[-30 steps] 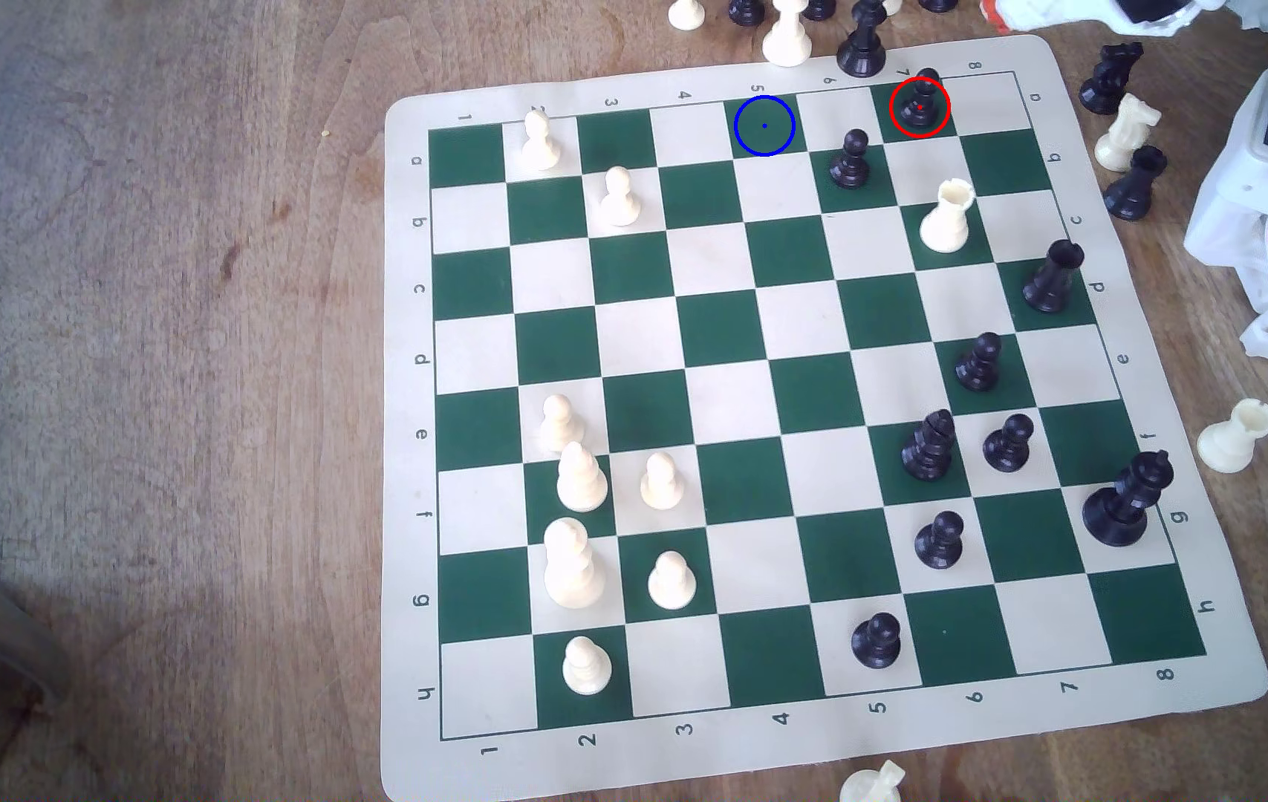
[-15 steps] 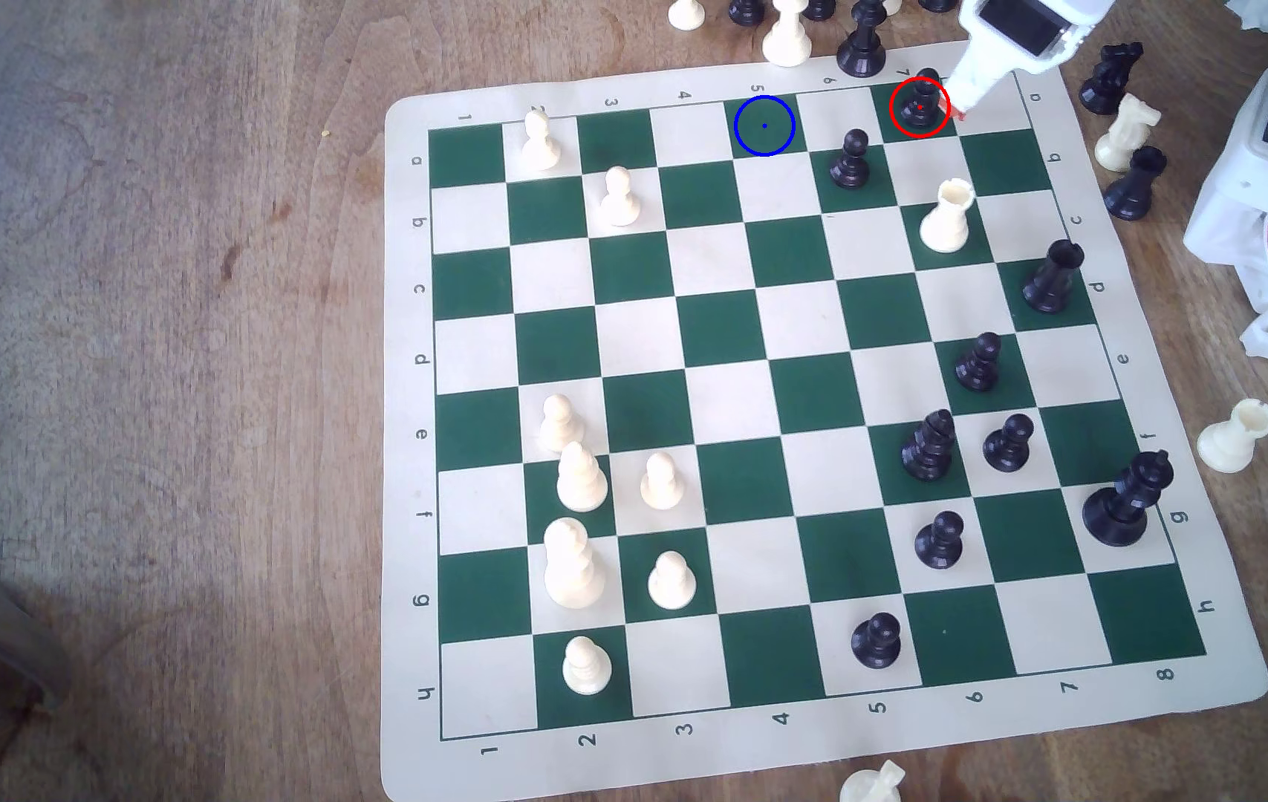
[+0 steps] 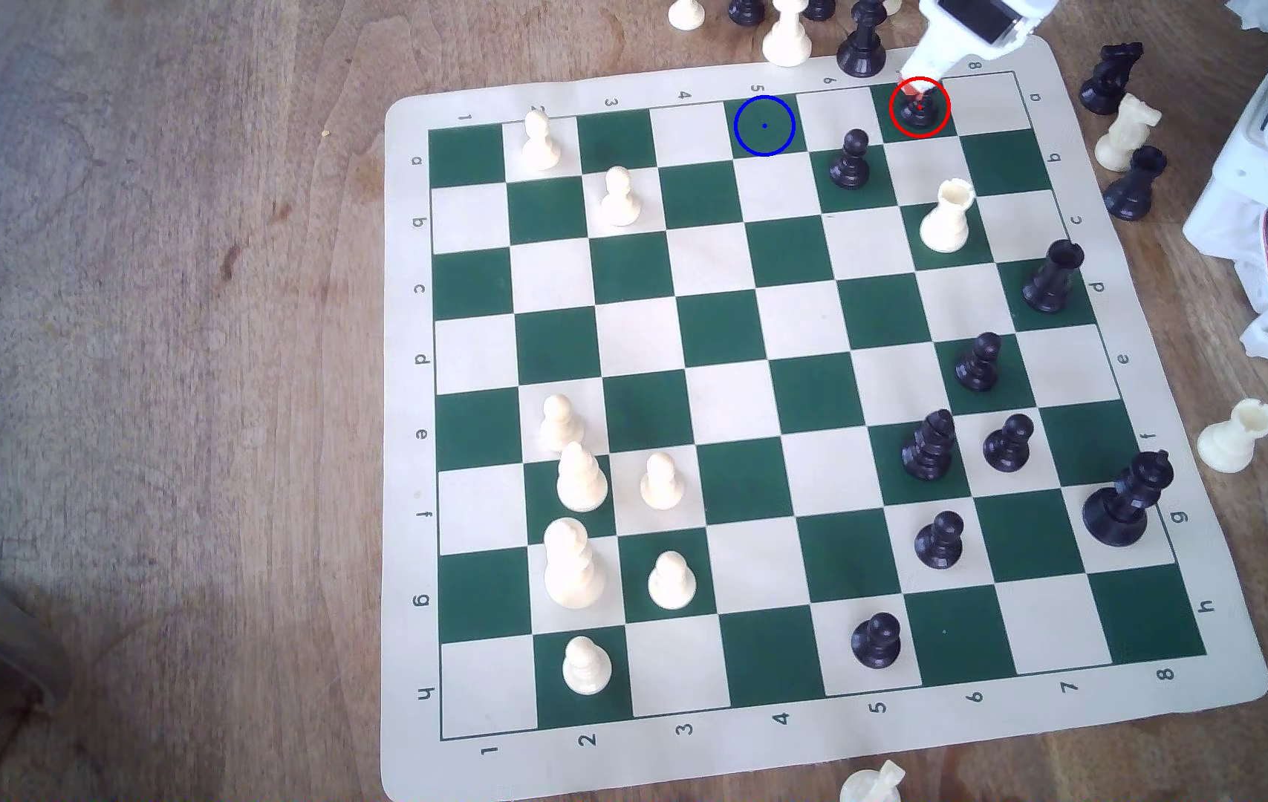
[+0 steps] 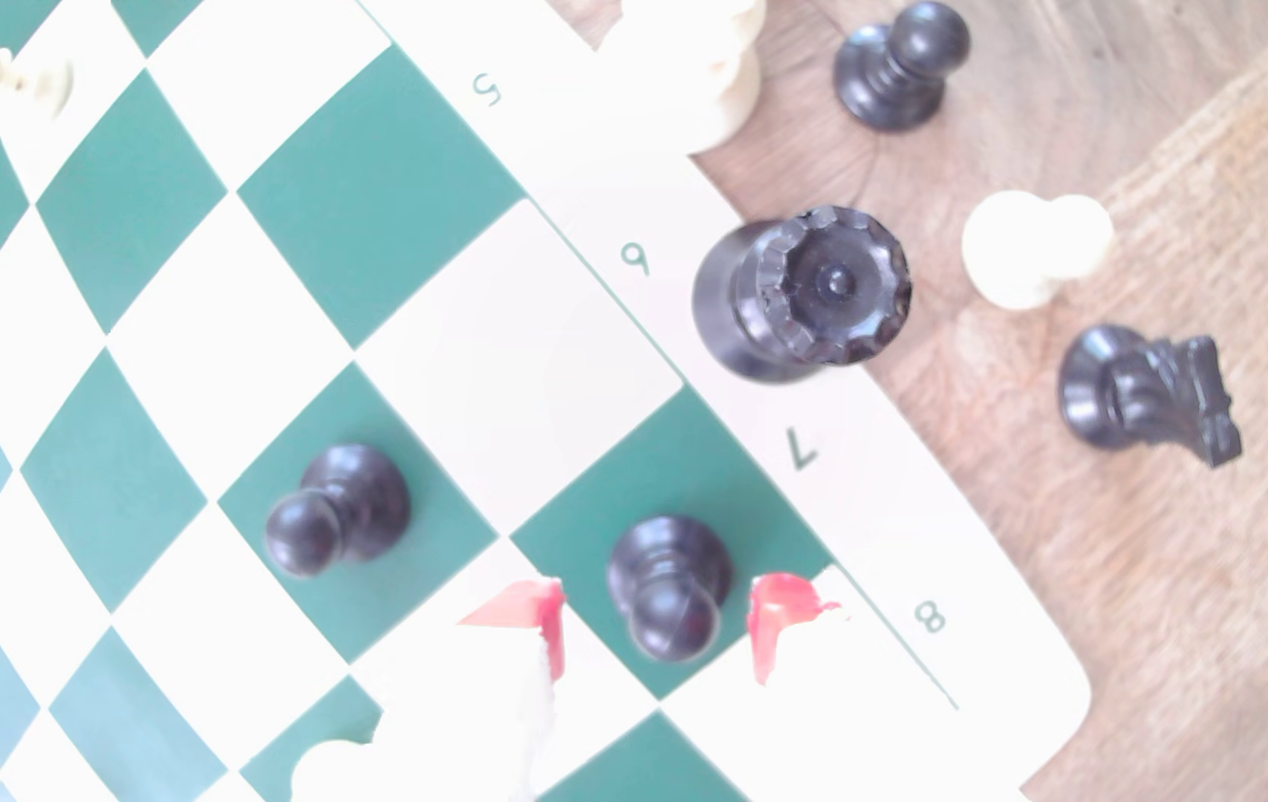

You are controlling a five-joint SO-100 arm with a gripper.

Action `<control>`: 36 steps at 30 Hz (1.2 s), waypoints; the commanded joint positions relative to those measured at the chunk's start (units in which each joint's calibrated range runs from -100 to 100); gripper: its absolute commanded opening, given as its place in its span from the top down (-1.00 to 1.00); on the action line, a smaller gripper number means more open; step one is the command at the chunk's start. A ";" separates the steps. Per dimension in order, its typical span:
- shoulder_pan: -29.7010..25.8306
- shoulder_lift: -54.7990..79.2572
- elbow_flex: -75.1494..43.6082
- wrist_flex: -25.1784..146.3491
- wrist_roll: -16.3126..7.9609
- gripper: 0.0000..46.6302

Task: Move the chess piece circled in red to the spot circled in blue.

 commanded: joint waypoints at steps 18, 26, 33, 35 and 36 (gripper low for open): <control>-0.08 2.56 1.39 -4.84 0.20 0.55; -0.47 4.68 1.48 -5.74 0.00 0.55; -0.47 5.62 2.21 -6.97 0.05 0.57; -0.39 5.62 2.39 -7.38 0.05 0.60; -0.39 5.62 2.39 -7.46 0.05 0.63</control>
